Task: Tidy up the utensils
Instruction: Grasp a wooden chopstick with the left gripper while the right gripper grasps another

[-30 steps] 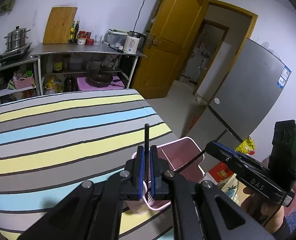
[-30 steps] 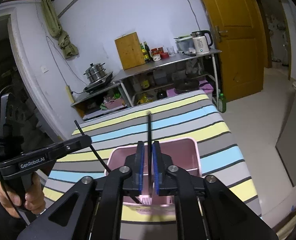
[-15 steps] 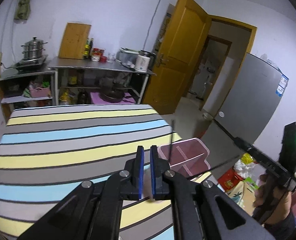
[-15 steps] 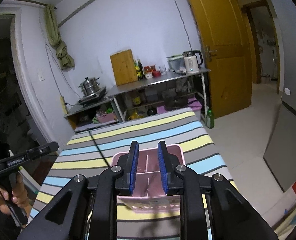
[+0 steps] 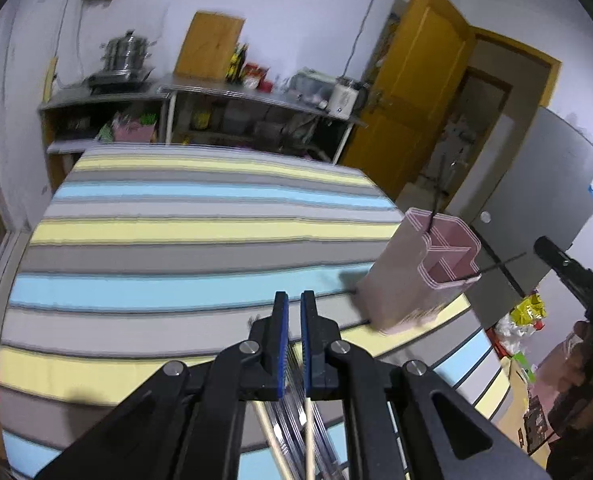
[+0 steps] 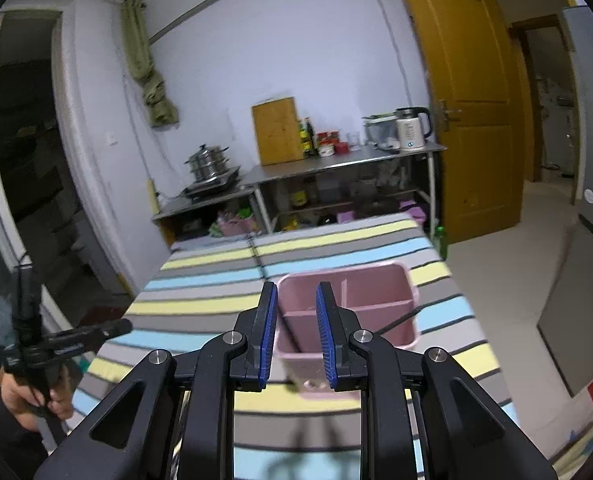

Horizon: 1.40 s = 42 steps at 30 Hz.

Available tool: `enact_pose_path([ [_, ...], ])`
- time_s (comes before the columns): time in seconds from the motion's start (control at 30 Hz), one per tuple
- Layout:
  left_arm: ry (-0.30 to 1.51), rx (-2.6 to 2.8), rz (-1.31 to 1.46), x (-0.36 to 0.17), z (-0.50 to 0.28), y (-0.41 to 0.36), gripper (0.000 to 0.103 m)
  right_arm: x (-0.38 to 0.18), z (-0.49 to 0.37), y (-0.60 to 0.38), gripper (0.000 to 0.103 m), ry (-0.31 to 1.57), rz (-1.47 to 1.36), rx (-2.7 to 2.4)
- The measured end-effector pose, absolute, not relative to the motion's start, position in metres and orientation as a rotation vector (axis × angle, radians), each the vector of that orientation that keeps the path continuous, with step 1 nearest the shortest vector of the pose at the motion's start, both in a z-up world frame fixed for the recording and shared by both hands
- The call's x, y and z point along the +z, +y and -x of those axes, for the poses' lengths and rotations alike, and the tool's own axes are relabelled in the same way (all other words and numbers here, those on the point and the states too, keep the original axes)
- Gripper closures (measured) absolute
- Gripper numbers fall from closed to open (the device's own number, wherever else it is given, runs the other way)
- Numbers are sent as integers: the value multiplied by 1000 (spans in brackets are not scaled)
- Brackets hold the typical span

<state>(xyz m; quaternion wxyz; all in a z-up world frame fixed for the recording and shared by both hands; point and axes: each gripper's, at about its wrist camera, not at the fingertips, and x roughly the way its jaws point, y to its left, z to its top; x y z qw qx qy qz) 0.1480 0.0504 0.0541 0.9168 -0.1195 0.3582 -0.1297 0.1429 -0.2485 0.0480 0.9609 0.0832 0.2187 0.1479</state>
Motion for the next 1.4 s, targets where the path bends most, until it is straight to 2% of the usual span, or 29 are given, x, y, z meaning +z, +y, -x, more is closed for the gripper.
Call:
enact_pose_path([
  [0.27, 876, -209, 267, -13, -138, 54, 97, -3, -143, -213, 82, 578, -155, 384],
  [0.47, 946, -198, 284, -43, -147, 46, 97, -36, -148, -199, 82, 668, -158, 421],
  [0.63, 965, -202, 304, -51, -155, 40, 96, -50, -152, -191, 82, 708, -146, 441],
  [0.73, 971, -189, 290, -54, -159, 38, 91, -53, -154, -189, 82, 718, -142, 448],
  [1.4, 961, -117, 195, -58, -163, 35, 91, -65, -171, -175, 82, 757, -139, 472],
])
